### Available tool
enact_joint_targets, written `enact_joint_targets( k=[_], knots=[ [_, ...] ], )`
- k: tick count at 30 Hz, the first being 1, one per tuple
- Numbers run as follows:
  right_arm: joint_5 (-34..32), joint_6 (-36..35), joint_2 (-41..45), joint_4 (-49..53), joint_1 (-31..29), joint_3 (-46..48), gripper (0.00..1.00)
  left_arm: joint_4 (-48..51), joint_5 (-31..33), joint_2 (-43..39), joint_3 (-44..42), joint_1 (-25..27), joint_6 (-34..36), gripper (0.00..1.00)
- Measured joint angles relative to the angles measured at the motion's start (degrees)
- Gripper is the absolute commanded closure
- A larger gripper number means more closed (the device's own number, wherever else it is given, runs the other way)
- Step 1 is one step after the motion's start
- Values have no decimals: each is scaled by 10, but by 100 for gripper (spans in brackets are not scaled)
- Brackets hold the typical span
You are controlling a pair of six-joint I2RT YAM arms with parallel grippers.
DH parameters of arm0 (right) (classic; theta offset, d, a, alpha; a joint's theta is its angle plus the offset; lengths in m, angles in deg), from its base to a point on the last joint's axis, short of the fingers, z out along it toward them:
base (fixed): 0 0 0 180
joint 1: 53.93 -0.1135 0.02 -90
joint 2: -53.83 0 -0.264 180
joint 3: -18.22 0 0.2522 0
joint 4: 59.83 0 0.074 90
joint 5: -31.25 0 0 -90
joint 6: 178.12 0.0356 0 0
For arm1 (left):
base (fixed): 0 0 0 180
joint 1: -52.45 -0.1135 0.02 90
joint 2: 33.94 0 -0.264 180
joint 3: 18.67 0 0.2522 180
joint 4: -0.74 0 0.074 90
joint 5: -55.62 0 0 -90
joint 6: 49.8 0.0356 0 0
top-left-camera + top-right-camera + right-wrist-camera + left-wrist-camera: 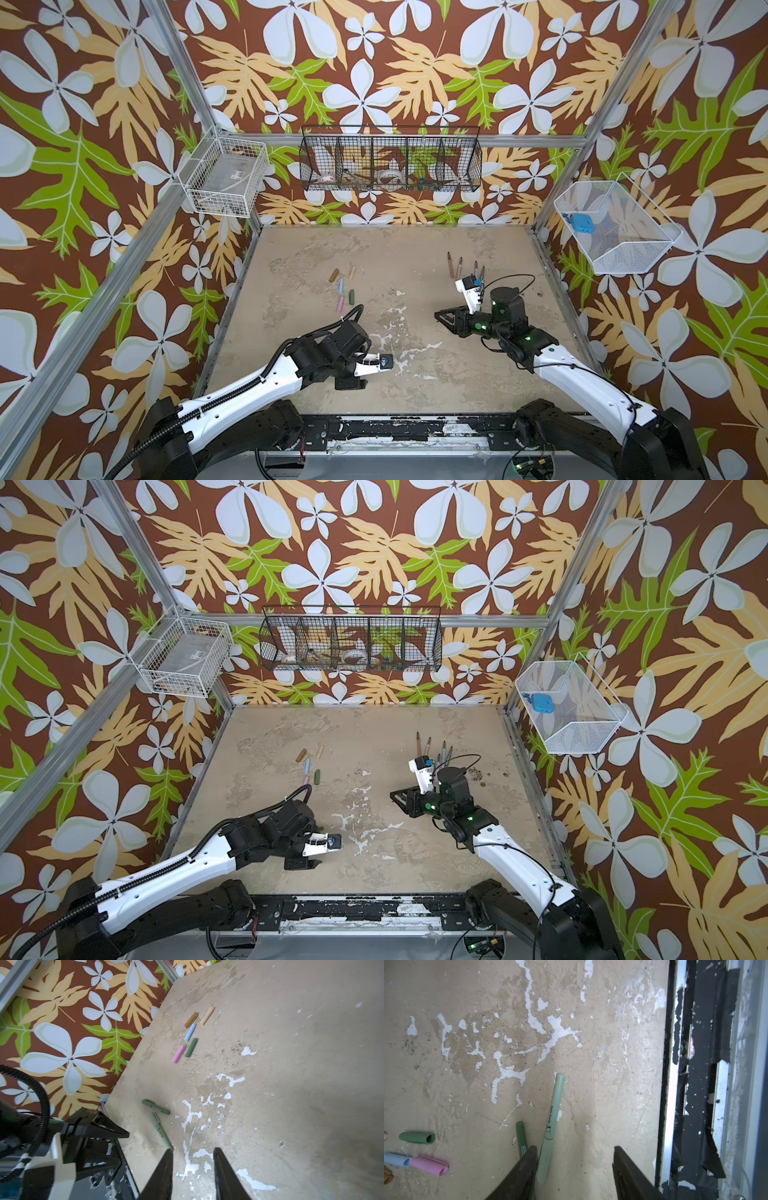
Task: Open the pen caps
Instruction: 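Move the left gripper to the light-green pen while the right gripper withdraws, then close the left gripper on the light-green pen's barrel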
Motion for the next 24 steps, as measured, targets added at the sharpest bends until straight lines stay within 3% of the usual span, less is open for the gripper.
enact_joint_targets(
  k=[7, 17, 24],
  knots=[
    [79, 23, -52, -21, -1, -1, 69, -26, 78, 9, -43, 11, 34, 53],
    [78, 14, -49, -19, -1, -5, 70, -78, 116, 82, -42, 14, 50, 54],
    [70, 12, -54, -18, -1, -5, 70, -93, 117, 155, -21, 14, 58, 67]
  ],
)
